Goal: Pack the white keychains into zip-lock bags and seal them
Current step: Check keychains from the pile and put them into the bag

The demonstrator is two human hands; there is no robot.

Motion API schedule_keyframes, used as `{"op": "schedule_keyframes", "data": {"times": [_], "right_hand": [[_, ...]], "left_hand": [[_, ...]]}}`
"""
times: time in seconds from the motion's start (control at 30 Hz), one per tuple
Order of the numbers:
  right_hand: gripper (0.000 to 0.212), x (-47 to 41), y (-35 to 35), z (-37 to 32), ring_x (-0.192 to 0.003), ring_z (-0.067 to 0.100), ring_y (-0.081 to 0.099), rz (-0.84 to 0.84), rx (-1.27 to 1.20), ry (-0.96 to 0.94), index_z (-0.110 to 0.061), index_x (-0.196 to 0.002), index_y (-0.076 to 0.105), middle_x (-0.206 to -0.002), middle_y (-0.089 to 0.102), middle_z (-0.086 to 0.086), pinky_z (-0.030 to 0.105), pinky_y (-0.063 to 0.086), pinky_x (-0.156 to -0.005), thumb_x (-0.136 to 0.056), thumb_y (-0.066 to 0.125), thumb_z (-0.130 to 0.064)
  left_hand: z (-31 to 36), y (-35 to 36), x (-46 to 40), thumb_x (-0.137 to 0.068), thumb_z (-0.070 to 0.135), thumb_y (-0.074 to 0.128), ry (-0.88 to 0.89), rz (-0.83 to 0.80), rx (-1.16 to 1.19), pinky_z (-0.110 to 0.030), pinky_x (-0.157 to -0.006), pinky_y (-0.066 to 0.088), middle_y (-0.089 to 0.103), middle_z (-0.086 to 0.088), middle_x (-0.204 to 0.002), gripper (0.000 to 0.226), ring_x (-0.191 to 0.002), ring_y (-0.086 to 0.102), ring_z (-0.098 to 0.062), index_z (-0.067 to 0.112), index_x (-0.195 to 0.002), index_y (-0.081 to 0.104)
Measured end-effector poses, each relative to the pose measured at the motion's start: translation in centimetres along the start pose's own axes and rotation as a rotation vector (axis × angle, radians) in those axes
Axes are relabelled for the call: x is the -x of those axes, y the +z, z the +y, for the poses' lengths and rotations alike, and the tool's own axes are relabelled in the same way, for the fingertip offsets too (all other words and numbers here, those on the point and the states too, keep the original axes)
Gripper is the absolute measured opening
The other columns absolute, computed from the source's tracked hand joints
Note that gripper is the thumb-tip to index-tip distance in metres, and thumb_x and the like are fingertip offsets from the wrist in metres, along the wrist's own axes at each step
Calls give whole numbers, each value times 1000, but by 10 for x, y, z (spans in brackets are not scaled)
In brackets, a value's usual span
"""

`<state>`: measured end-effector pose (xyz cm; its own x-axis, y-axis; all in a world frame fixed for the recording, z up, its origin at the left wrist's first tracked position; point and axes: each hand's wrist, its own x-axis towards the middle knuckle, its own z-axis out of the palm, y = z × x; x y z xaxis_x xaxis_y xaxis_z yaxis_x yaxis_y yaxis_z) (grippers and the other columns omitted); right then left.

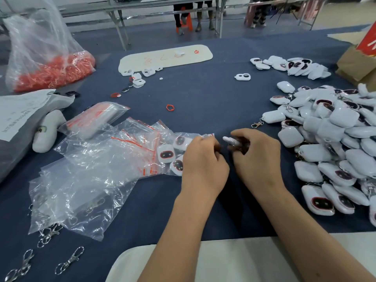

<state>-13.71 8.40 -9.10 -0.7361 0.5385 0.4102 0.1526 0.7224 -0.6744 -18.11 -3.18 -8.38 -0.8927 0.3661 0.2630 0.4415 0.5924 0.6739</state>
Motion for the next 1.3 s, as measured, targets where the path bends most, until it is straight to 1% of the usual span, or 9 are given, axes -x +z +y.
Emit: {"op": "schedule_keyframes", "data": {"times": [0.1, 0.2, 0.37, 0.5, 0.6, 0.73, 0.9, 1.1, 1.3], "right_hand": [[24, 2, 2, -3, -67, 14, 62, 54, -73, -59, -14, -78, 70, -68, 68, -5, 20, 44, -65, -99, 72, -25], [13, 3, 4, -6, -70, 10, 62, 55, -122, -85, -18, -86, 76, -77, 70, -8, 21, 46, -68, -97, 75, -25], [12, 5, 7, -7, -71, 6, 58, 30, -147, -168, -13, -96, 80, -89, 64, 1, 7, 41, -68, -86, 80, -6], [27, 2, 4, -7, -84, 6, 64, -27, -249, -245, -14, -100, 81, -94, 69, -4, 14, 49, -71, -86, 72, 6], [40, 2, 3, -5, -100, 12, 72, -56, -482, -191, -11, -94, 81, -103, 76, -6, 23, 57, -82, -79, 60, 20], [48, -1, 5, -1, -103, 16, 76, -126, -756, -5, -12, -108, 77, -108, 80, -3, 29, 60, -90, -87, 51, 23], [25, -5, 7, 0, -90, 18, 78, -137, -910, 233, -7, -108, 74, -99, 80, 6, 24, 61, -73, -104, 51, 3], [13, -4, 6, 0, -91, 18, 77, -96, -817, 173, -17, -101, 81, -96, 81, 0, 25, 61, -77, -100, 68, -12], [15, -3, 4, -2, -93, 14, 77, -83, -829, 143, -18, -105, 81, -97, 81, -4, 18, 57, -79, -99, 70, -11]], "left_hand": [[-3, -4, -3, -89, 4, 58, -66, 58, 60, -33, -82, 49, 68, -4, -91, 13, -88, 61, -22, 8, -89, 70], [0, -10, -5, -94, 18, 66, -132, 94, 348, -24, -74, 55, 73, 5, -78, 14, -78, 68, -10, 15, -83, 74], [-2, -12, -9, -92, 20, 74, -285, 65, 587, -48, -83, 63, 78, -4, -84, 11, -84, 76, -23, 9, -91, 79], [-5, -16, -11, -94, 16, 72, -422, 100, 746, -50, -83, 64, 76, -16, -81, 19, -81, 76, -36, 4, -80, 77], [-5, -19, -13, -94, 17, 75, -495, 78, 883, -34, -64, 64, 75, -19, -83, 20, -68, 75, -26, -3, -92, 73], [-6, -22, -10, -93, 5, 73, -454, -25, 939, -23, -60, 58, 77, -12, -87, 10, -67, 73, -14, 0, -101, 76], [-7, -23, -10, -94, 5, 72, -442, 7, 960, -24, -63, 59, 78, -7, -87, 7, -75, 75, -15, 4, -99, 76], [-7, -18, -9, -92, 7, 75, -357, 20, 854, -37, -77, 64, 78, -15, -92, 8, -90, 77, -30, 7, -100, 77], [-7, -17, -9, -96, 11, 70, -328, -5, 770, -44, -89, 62, 79, -6, -90, 11, -92, 76, -23, 15, -101, 79]]}}
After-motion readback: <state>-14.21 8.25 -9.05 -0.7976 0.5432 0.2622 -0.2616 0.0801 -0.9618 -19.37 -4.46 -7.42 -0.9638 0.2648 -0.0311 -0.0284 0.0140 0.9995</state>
